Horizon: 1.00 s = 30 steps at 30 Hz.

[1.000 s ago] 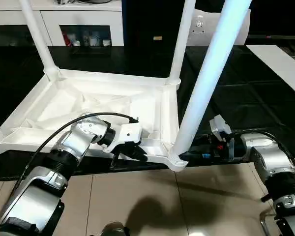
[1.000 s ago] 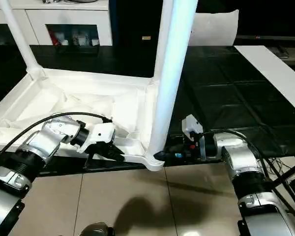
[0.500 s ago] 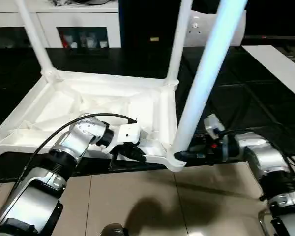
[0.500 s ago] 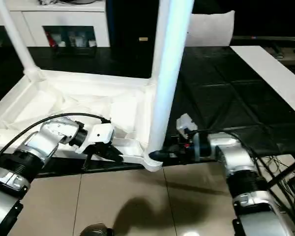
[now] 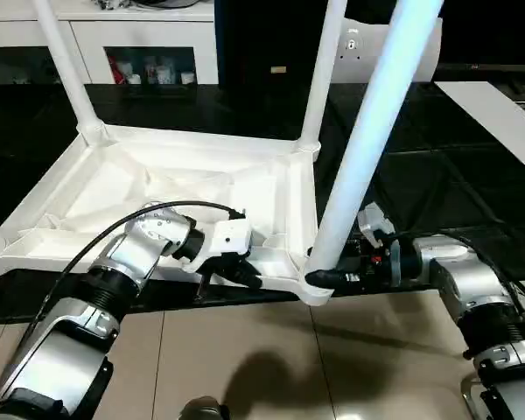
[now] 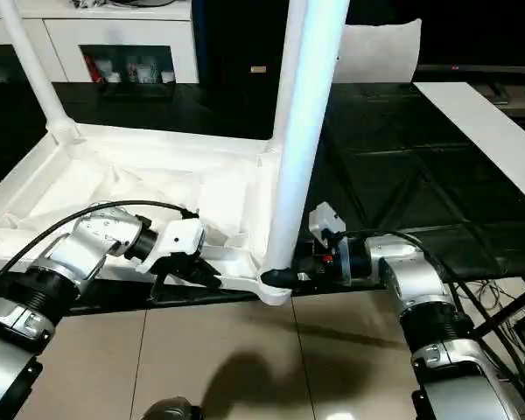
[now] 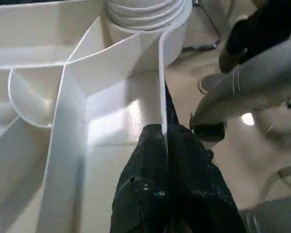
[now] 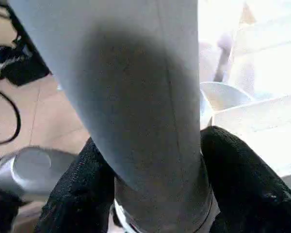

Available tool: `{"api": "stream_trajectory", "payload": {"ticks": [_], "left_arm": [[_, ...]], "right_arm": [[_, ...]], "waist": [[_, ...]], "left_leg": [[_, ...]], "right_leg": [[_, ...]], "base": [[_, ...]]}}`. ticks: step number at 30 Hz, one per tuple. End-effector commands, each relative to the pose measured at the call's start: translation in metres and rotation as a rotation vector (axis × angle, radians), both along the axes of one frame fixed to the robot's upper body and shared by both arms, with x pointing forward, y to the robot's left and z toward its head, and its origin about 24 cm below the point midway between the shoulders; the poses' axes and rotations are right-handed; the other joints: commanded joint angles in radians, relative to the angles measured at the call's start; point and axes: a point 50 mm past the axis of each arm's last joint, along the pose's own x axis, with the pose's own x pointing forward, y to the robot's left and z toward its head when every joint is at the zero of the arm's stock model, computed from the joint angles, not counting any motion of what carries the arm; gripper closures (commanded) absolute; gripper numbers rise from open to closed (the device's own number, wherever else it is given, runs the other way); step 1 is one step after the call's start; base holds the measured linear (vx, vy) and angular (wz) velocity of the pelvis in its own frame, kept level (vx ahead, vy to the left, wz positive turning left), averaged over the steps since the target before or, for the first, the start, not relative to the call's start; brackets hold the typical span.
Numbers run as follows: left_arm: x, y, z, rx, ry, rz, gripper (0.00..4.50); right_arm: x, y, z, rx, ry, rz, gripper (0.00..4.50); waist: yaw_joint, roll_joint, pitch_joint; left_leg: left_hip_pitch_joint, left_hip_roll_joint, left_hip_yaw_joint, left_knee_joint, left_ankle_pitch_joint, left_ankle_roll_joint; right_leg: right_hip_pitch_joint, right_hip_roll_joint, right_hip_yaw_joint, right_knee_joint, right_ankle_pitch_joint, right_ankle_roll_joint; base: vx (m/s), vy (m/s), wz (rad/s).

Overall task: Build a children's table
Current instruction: Rotate leg to tighten

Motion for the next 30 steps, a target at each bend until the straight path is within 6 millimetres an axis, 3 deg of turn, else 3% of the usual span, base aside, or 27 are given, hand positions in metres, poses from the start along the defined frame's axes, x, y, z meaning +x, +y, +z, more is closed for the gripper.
{"api": "stream_trajectory", "payload": {"ticks": [1,2,4,5,7,10,12,13,14,17,18,21,25,30], "left_arm": [[-0.003,-0.012,-0.005,-0.02,0.052,0.024,4.5],[-0.003,-0.012,-0.005,-0.02,0.052,0.024,4.5],[0.002,-0.018,-0.004,-0.044,0.067,0.136,4.5],[0.003,-0.02,-0.004,-0.051,0.065,0.165,4.5],[0.007,-0.025,-0.004,-0.066,0.059,0.243,4.5],[0.016,-0.038,-0.004,-0.104,0.035,0.416,4.5],[0.019,-0.048,-0.001,-0.134,0.026,0.477,4.5],[0.019,-0.048,-0.001,-0.136,0.026,0.481,4.5],[0.023,-0.056,0.001,-0.149,-0.001,0.521,4.5],[0.026,-0.058,0.002,-0.14,-0.034,0.553,4.5],[0.027,-0.055,0.002,-0.122,-0.063,0.55,4.5],[0.028,-0.052,0.002,-0.118,-0.079,0.559,4.5],[0.03,-0.046,0.004,-0.127,-0.096,0.562,4.5],[0.025,-0.033,0.003,-0.078,-0.125,0.4,4.5]], "right_arm": [[0.008,0.008,-0.001,0.032,0.024,-0.135,2.1],[0.008,0.008,-0.001,0.032,0.024,-0.135,2.1],[0.02,0.018,-0.003,0.001,0.003,-0.299,2.16],[0.023,0.022,-0.003,0.003,0.001,-0.341,2.19],[0.031,0.031,-0.001,0.018,0.006,-0.444,2.26],[0.046,0.048,0.0,0.009,0.043,-0.616,2.26],[0.05,0.056,0.001,-0.008,0.01,-0.663,2.26],[0.05,0.056,0.001,-0.008,0.007,-0.665,1.69],[0.052,0.063,0.002,-0.002,-0.032,-0.672,1.7],[0.052,0.066,0.003,0.003,-0.047,-0.67,1.51],[0.05,0.062,0.003,0.013,-0.064,-0.648,1.25],[0.048,0.056,0.003,0.013,-0.076,-0.639,1.03],[0.043,0.041,0.002,0.002,-0.103,-0.601,0.72],[0.026,0.012,0.008,0.005,-0.187,-0.413,0.32]], "waist": [[-0.005,-0.003,-0.072],[-0.01,0.003,-0.069],[-0.019,-0.001,-0.065],[-0.032,0.0,-0.061],[-0.058,-0.001,-0.057],[-0.082,-0.001,-0.059],[-0.093,0.0,-0.061],[-0.092,0.0,-0.063],[-0.093,-0.005,-0.063],[-0.083,-0.004,-0.07],[-0.077,-0.004,-0.071],[-0.07,-0.004,-0.075],[-0.061,-0.002,-0.075],[-0.044,-0.002,-0.077]], "left_leg": [[0.025,0.09,-0.044,-0.075,-0.193,0.036],[0.027,0.089,-0.046,-0.076,-0.212,0.022],[0.027,0.085,-0.049,-0.079,-0.238,0.007],[0.034,0.084,-0.052,-0.081,-0.274,-0.007],[0.035,0.08,-0.059,-0.083,-0.312,-0.022],[0.032,0.077,-0.063,-0.084,-0.32,-0.029],[0.035,0.074,-0.057,-0.079,-0.302,-0.021],[0.035,0.072,-0.055,-0.077,-0.29,-0.017],[0.032,0.07,-0.051,-0.075,-0.266,-0.003],[0.027,0.069,-0.045,-0.074,-0.196,0.03],[0.027,0.07,-0.043,-0.074,-0.174,0.041],[0.024,0.072,-0.042,-0.074,-0.138,0.06],[0.024,0.073,-0.04,-0.072,-0.132,0.068],[0.019,0.073,-0.039,-0.069,-0.141,0.087]], "right_leg": [[0.044,-0.129,0.076,-0.087,-0.312,-0.153],[0.041,-0.13,0.075,-0.092,-0.341,-0.151],[0.045,-0.133,0.074,-0.098,-0.401,-0.134],[0.04,-0.134,0.072,-0.106,-0.459,-0.126],[0.044,-0.136,0.067,-0.118,-0.541,-0.1],[0.047,-0.133,0.066,-0.119,-0.534,-0.1],[0.043,-0.132,0.069,-0.119,-0.492,-0.117],[0.043,-0.132,0.071,-0.119,-0.476,-0.121],[0.044,-0.132,0.073,-0.118,-0.447,-0.128],[0.051,-0.124,0.076,-0.105,-0.34,-0.143],[0.05,-0.122,0.077,-0.1,-0.295,-0.15],[0.055,-0.12,0.076,-0.088,-0.213,-0.166],[0.054,-0.119,0.076,-0.089,-0.197,-0.163],[0.055,-0.117,0.074,-0.088,-0.19,-0.144]], "base": [[0.0,0.0,0.0],[0.0,0.0,0.0],[0.0,0.0,0.0],[0.0,0.0,0.0],[0.0,0.0,0.0],[0.0,0.0,0.0],[0.0,0.0,0.0],[0.0,0.0,0.0],[0.0,0.0,0.0],[0.0,0.0,0.0],[0.05,-0.026,0.04],[0.0,0.0,0.0],[0.0,0.0,0.0],[0.0,0.0,0.0]]}}
